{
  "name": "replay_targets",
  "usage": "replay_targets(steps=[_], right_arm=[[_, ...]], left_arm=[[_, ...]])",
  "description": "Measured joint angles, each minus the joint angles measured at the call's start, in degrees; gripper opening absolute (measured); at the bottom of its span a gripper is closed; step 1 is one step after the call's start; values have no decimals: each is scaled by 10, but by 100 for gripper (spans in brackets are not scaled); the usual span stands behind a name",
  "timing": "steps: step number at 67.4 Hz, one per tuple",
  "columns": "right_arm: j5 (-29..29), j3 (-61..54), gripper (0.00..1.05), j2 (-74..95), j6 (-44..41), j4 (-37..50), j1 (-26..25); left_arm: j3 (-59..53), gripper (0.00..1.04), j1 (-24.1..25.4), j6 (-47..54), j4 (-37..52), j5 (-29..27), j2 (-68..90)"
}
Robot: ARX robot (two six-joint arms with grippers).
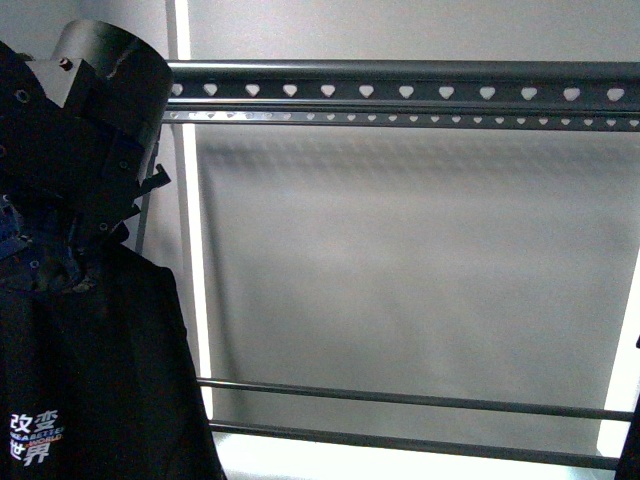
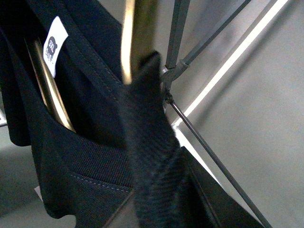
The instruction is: Hang clothes on hanger
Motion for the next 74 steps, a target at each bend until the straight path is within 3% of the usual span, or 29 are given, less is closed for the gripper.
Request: replay_targets(steps=[15, 23, 32, 35, 52, 61, 65, 74], right_arm=[[0, 0, 97, 0, 0, 0, 0], [0, 0, 97, 0, 0, 0, 0], [0, 0, 97, 0, 0, 0, 0], [0, 0, 97, 0, 0, 0, 0], [0, 0, 97, 0, 0, 0, 0], [0, 0, 97, 0, 0, 0, 0], [0, 0, 97, 0, 0, 0, 0], [0, 0, 97, 0, 0, 0, 0]], left_arm=[[-88, 5, 8, 59, 77, 47, -75], [-145, 5, 26, 102, 125, 103, -133], [-189, 5, 68, 149, 137, 206, -202], [-198, 5, 90, 176, 136, 290, -228], [-185, 5, 175, 335, 83, 646, -288], [-131, 5, 234, 423, 17, 904, -279], [-100, 5, 257, 467, -3, 993, -262], [27, 5, 300, 620, -151, 1179, -194]])
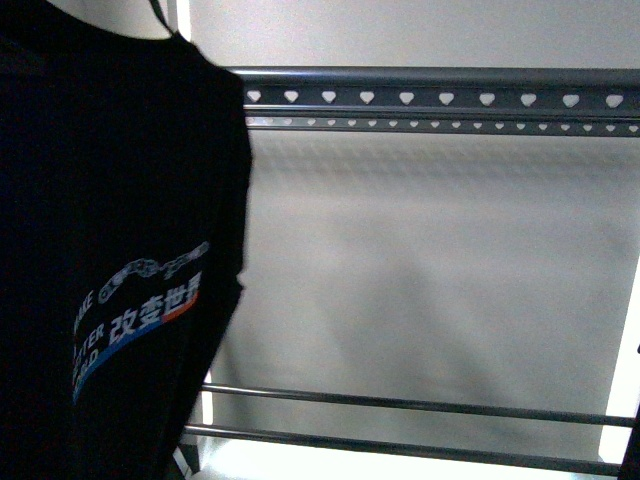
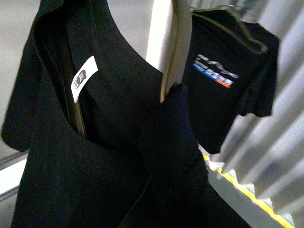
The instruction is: Hang clothes on hanger
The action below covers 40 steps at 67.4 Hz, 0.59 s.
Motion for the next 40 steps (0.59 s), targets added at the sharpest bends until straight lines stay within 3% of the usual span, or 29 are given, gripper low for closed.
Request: replay_targets(steps=[5, 7, 8, 17, 29, 40], right_arm=[[0, 0, 97, 0, 0, 0, 0], [0, 0, 97, 0, 0, 0, 0], [0, 0, 97, 0, 0, 0, 0], [0, 0, 97, 0, 0, 0, 0], [0, 0, 97, 0, 0, 0, 0], [0, 0, 97, 0, 0, 0, 0]], left_arm=[[101, 5, 8, 96, -165, 78, 55], [116, 5, 8, 132, -192, 84, 63], [155, 5, 8, 172, -253, 99, 84], [274, 5, -1, 315, -451, 101, 160], [355, 5, -31, 356, -610, 75, 206], [360, 5, -62, 361, -667, 63, 201]])
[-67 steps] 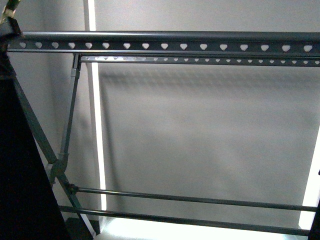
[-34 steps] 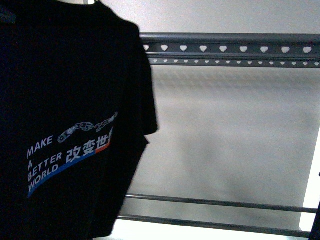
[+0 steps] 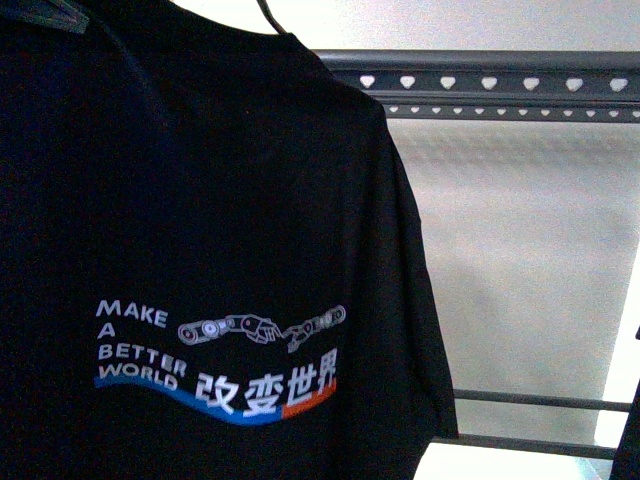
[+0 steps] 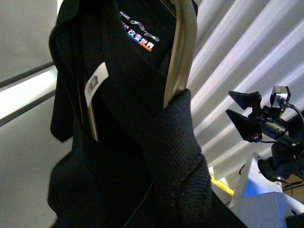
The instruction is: Hang clothes on hanger
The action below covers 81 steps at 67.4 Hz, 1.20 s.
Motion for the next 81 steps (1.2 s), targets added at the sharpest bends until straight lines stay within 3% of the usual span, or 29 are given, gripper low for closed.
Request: replay_targets(steps=[16, 27, 47, 59, 81], right_arm=[[0, 0, 97, 0, 0, 0, 0], [-1, 0, 97, 0, 0, 0, 0], [-1, 0, 97, 0, 0, 0, 0], [-1, 0, 97, 0, 0, 0, 0], [-1, 0, 97, 0, 0, 0, 0]], left_arm=[[-1, 5, -16, -8, -8, -40, 0], [-3, 5, -29, 14, -4, 10, -7], [-3, 5, -34, 3, -8, -28, -7], [-3, 5, -31, 28, 8, 26, -26], [-3, 5, -32, 34, 13, 30, -32]])
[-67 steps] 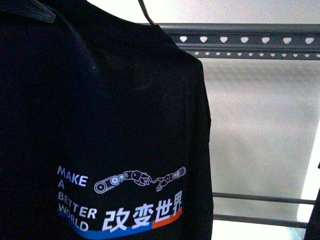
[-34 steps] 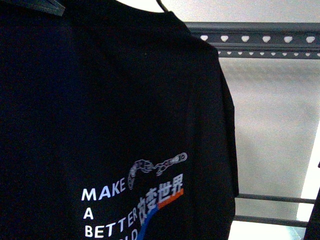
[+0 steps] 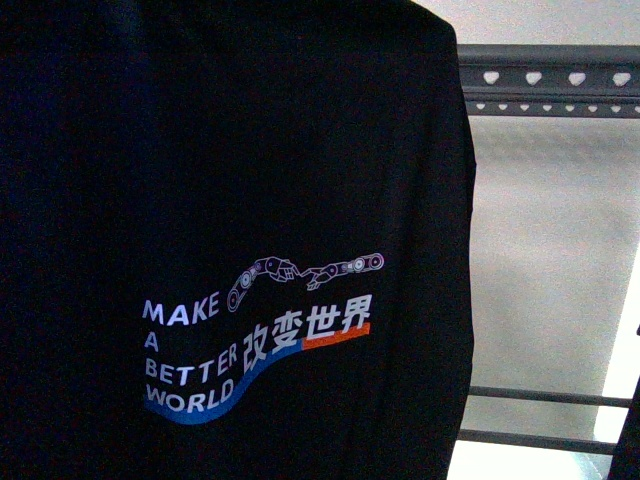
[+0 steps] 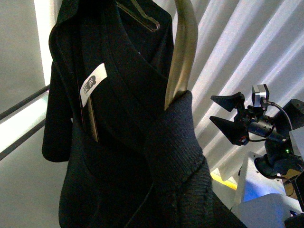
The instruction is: Hang clothes on hanger
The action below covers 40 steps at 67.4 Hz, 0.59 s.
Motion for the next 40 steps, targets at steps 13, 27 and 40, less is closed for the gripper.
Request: replay_targets(steps=[13, 27, 40], right_arm=[[0, 0, 97, 0, 0, 0, 0], [0, 0, 97, 0, 0, 0, 0], [0, 0, 97, 0, 0, 0, 0]], left_arm=[[0, 5, 0, 2, 3, 0, 0], [0, 5, 0, 2, 5, 0, 0], [0, 5, 0, 3, 6, 0, 0]])
